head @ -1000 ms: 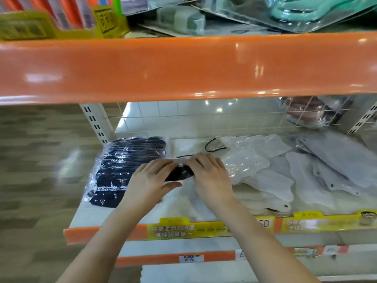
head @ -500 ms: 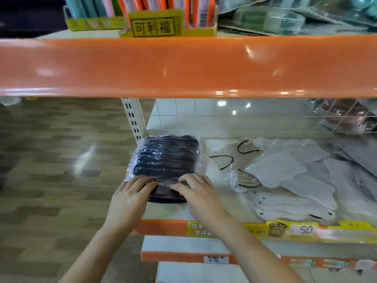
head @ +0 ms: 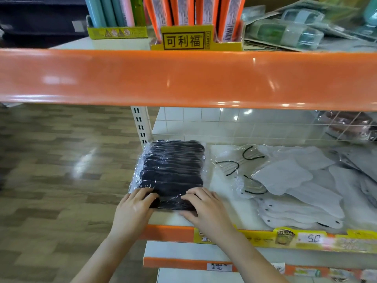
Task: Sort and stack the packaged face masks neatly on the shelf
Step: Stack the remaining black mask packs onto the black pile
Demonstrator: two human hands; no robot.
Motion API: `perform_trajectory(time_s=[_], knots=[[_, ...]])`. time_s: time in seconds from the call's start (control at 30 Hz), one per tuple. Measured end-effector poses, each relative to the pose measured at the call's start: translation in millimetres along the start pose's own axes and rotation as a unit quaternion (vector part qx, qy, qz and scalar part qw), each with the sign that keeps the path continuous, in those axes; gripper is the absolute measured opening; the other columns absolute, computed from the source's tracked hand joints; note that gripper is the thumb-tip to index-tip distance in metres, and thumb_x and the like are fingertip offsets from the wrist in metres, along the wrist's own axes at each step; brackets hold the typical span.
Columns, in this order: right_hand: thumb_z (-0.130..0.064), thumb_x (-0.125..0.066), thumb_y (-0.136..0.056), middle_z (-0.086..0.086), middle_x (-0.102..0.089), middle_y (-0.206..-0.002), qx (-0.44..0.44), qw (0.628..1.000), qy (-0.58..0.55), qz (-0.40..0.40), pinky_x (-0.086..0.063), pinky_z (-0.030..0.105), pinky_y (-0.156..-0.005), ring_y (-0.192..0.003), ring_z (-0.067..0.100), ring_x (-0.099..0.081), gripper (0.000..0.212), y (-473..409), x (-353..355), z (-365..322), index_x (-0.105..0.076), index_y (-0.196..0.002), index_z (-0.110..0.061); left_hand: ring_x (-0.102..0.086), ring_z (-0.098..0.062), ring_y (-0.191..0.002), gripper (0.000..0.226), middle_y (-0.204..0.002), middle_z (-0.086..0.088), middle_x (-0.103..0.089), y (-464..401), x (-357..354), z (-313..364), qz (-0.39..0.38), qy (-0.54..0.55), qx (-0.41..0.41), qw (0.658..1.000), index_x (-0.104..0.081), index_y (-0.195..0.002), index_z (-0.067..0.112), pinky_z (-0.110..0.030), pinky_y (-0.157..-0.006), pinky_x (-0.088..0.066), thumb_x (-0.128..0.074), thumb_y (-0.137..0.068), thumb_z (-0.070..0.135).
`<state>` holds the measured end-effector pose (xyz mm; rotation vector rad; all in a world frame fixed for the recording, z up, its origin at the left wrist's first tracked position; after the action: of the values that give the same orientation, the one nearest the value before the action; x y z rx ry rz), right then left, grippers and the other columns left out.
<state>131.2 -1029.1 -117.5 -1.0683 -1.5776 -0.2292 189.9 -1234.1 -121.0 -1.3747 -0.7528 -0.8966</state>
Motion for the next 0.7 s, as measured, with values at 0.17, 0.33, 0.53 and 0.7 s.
perform_trajectory(time_s=[0.17, 0.33, 0.53, 0.7], knots=[[-0.058, -0.050, -0.083, -0.014, -0.058, -0.105, 0.020, 1.000, -0.019, 0.007, -0.030, 0.019, -0.085, -0.102, 0.004, -0.048, 0.041, 2.0, -1.3, -0.5, -0.066, -0.106, -0.028, -0.067, -0.021, -0.088, 0.040, -0.101, 0.004, -0.069, -5.8, 2.5, -0.9, -0.051, -0.006, 0.040, 0.998, -0.073, -0.094, 0.019, -0.030, -0.066, -0.052, -0.044, -0.068, 0.028], [-0.044, -0.049, -0.085, -0.017, -0.059, -0.105, 0.014, 1.000, -0.023, 0.006, -0.044, 0.024, -0.083, -0.101, 0.003, -0.052, 0.029, 2.5, -0.2, -1.6, -0.065, -0.103, -0.029, -0.065, -0.022, -0.103, 0.058, -0.112, -0.002, -0.069, -8.2, 2.8, 1.5, -0.127, -0.002, 0.051, 0.991, -0.073, -0.102, 0.017, -0.036, -0.081, -0.053, -0.046, -0.070, 0.057], [-0.042, -0.047, -0.087, -0.016, -0.061, -0.105, 0.008, 1.000, -0.018, 0.009, -0.045, 0.024, -0.082, -0.101, 0.003, -0.053, 0.029, 2.4, -1.4, -2.7, -0.069, -0.099, -0.028, -0.068, -0.023, -0.099, 0.068, -0.109, -0.004, -0.070, -9.0, -1.8, 19.7, -0.093, 0.025, 0.023, 0.995, -0.075, -0.095, 0.014, -0.037, -0.074, -0.056, -0.032, -0.091, 0.066], [-0.033, -0.044, -0.087, -0.012, -0.061, -0.102, -0.007, 0.999, 0.002, 0.040, -0.050, 0.025, -0.078, -0.096, 0.007, -0.058, 0.028, 2.6, 3.3, -4.1, -0.070, -0.096, -0.028, -0.068, -0.026, -0.091, 0.049, -0.101, -0.004, -0.071, -20.2, -6.0, 43.3, -0.026, 0.034, 0.020, 0.999, -0.074, -0.091, 0.012, -0.036, -0.070, -0.054, -0.035, -0.096, 0.042]])
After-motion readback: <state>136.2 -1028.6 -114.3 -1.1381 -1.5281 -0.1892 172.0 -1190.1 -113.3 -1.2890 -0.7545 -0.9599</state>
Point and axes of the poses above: each hand's wrist, its own y-axis away from the middle knuckle, its own x-axis out of the back of the hand, z = x × y, the point moved 2 cm from there along -y, towards the middle knuckle
